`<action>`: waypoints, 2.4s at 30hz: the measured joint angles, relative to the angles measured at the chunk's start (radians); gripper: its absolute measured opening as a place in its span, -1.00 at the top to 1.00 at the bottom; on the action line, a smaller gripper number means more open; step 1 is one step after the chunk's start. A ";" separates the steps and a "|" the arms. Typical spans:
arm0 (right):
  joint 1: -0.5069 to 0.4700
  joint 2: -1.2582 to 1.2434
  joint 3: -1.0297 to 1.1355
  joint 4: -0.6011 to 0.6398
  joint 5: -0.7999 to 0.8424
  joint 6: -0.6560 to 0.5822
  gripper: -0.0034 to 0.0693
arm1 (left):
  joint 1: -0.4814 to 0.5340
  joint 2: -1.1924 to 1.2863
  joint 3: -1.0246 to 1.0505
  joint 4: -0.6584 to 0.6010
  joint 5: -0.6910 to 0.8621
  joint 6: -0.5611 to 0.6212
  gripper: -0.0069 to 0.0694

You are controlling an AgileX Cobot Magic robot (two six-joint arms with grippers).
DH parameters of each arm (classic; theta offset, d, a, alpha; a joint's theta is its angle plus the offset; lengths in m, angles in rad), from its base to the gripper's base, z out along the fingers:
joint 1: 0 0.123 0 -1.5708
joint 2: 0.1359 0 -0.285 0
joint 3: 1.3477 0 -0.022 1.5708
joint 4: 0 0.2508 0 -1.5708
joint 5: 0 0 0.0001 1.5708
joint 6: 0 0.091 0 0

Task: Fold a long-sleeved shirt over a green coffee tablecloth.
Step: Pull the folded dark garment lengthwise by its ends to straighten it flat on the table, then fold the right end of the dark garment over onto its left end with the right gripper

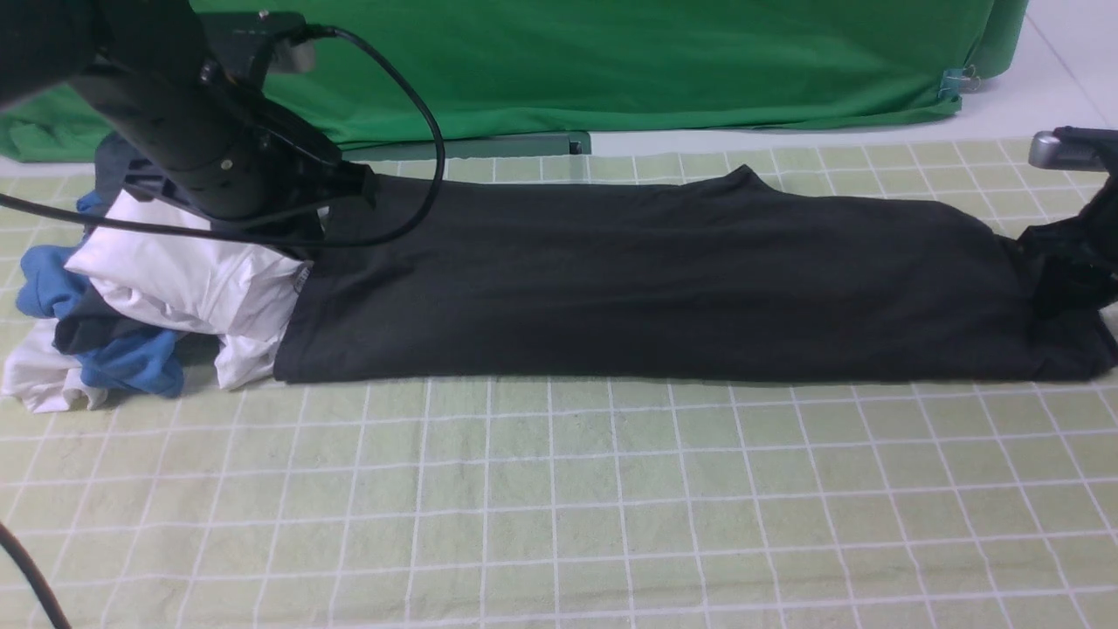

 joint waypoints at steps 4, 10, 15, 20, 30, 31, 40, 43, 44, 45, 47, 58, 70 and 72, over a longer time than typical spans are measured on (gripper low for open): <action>-0.008 -0.006 -0.028 -0.035 0.048 0.010 0.70 | 0.000 -0.035 0.001 0.001 0.005 0.000 0.79; -0.067 -0.100 -0.037 -0.181 0.117 0.097 0.70 | 0.000 -0.107 0.001 0.024 0.037 0.000 0.79; -0.114 -0.161 -0.043 -0.220 0.163 0.130 0.70 | 0.000 -0.165 0.002 0.027 0.062 -0.002 0.79; -0.103 -0.216 -0.043 -0.110 0.174 0.133 0.70 | 0.000 -0.204 0.002 0.014 0.063 -0.007 0.79; 0.071 -0.315 -0.063 0.108 0.176 0.164 0.70 | 0.000 -0.216 0.024 -0.010 0.063 -0.007 0.79; 0.117 -0.317 -0.075 0.129 0.176 0.177 0.70 | 0.000 -0.217 0.034 -0.020 0.058 -0.007 0.79; 0.425 -0.312 -0.113 0.300 0.042 0.210 0.70 | 0.000 -0.223 0.108 -0.103 0.035 0.043 0.79; 0.509 -0.291 -0.113 0.360 -0.010 0.211 0.70 | 0.000 -0.237 0.112 -0.103 0.024 0.044 0.79; 0.543 -0.273 -0.113 0.389 -0.038 0.212 0.70 | 0.000 -0.254 0.112 -0.099 0.016 0.044 0.79; 0.547 -0.270 -0.113 0.393 -0.046 0.212 0.70 | 0.000 -0.254 0.112 -0.099 0.016 0.044 0.79; 0.596 -0.234 -0.113 0.429 -0.093 0.213 0.70 | 0.000 -0.284 0.112 -0.091 0.010 0.044 0.79; 0.758 -0.074 -0.113 0.520 -0.367 0.213 0.70 | 0.000 -0.337 0.112 -0.085 0.045 0.044 0.79; 0.801 0.036 -0.114 0.612 -0.544 0.211 0.04 | 0.000 -0.337 0.112 -0.085 0.045 0.042 0.79; 0.803 0.037 -0.126 0.616 -0.541 0.206 -0.12 | 0.000 -0.337 0.112 -0.085 0.036 0.040 0.79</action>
